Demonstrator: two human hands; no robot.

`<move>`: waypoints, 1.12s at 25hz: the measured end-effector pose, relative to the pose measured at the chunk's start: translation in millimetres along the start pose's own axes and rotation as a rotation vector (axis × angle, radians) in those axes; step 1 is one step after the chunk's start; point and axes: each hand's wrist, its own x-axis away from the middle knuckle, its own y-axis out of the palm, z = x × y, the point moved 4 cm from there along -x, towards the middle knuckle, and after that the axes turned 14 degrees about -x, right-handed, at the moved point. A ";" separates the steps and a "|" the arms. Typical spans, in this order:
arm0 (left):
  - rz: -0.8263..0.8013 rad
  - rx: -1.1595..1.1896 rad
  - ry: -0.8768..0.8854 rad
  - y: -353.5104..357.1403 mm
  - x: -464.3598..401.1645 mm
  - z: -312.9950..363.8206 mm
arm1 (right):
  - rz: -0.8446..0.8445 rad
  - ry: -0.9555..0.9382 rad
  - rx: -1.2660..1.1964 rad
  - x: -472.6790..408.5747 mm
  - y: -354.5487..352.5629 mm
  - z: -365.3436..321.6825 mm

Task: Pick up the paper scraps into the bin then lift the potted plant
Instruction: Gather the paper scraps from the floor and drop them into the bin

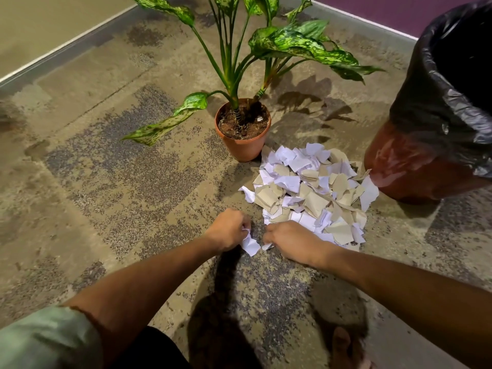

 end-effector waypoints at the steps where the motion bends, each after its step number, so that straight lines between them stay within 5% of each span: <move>1: 0.003 -0.005 0.004 -0.7 0.8 -0.9 | 0.004 0.012 -0.004 -1.6 -1.6 0.9; 9: -0.118 0.194 0.024 2.2 6.9 -5.4 | 0.036 0.170 -0.065 -3.3 -13.1 20.3; 15: -0.231 0.080 0.230 8.1 16.2 9.4 | 0.007 0.103 0.099 7.6 -7.2 15.5; 28: -0.489 -0.195 0.494 26.8 28.5 41.2 | 0.081 0.194 0.023 -4.5 -18.3 29.6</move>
